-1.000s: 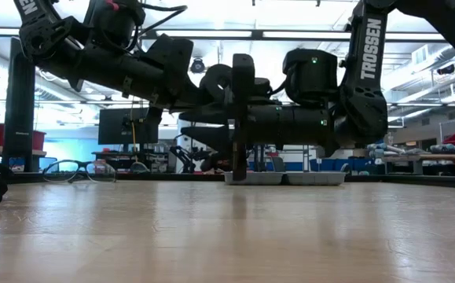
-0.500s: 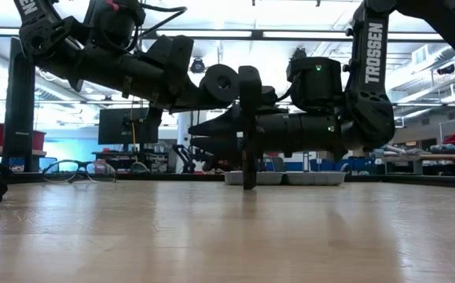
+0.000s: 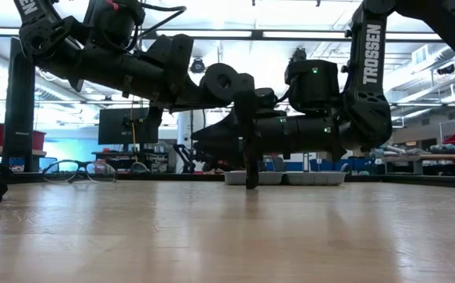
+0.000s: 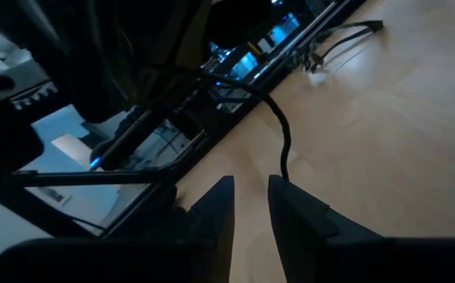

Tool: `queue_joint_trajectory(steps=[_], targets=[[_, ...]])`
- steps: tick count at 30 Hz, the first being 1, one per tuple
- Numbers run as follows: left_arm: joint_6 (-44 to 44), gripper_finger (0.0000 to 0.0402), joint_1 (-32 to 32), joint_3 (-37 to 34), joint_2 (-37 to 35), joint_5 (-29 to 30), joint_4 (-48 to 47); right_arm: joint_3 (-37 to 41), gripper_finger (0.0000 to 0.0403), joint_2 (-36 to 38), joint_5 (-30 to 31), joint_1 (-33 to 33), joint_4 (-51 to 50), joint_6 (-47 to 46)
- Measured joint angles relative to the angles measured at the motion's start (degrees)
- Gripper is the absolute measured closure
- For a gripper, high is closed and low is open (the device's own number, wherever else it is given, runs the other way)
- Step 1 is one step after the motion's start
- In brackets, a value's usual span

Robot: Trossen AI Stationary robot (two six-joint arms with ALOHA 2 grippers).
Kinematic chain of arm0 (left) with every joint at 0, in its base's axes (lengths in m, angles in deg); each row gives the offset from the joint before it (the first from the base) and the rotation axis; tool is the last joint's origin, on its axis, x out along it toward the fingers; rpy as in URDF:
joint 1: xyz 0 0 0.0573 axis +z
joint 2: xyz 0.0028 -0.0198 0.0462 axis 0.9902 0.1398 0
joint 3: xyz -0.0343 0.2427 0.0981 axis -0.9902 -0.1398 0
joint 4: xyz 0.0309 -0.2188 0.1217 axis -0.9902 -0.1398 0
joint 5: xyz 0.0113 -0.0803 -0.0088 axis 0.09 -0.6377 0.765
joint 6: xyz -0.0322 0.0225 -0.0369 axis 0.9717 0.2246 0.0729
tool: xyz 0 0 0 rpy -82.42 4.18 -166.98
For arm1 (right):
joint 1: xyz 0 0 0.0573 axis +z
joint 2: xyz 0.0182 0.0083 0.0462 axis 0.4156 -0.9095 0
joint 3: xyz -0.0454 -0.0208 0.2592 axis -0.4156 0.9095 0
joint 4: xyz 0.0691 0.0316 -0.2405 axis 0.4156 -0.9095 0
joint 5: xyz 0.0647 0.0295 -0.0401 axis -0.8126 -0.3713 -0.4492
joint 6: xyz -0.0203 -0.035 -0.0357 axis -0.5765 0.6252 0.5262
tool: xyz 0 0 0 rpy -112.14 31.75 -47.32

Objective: Coil cords
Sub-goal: Coil the black wire onto the black spool

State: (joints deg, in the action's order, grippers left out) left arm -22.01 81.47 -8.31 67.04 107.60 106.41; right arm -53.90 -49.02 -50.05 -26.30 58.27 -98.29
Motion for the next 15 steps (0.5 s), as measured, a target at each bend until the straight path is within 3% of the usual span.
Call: queue_joint_trajectory(steps=[15], targets=[[2.7,0.0401,0.0,0.0,0.0,-0.1,0.4,-0.1,0.0320,0.1,2.5,0.0,-1.8,2.8]])
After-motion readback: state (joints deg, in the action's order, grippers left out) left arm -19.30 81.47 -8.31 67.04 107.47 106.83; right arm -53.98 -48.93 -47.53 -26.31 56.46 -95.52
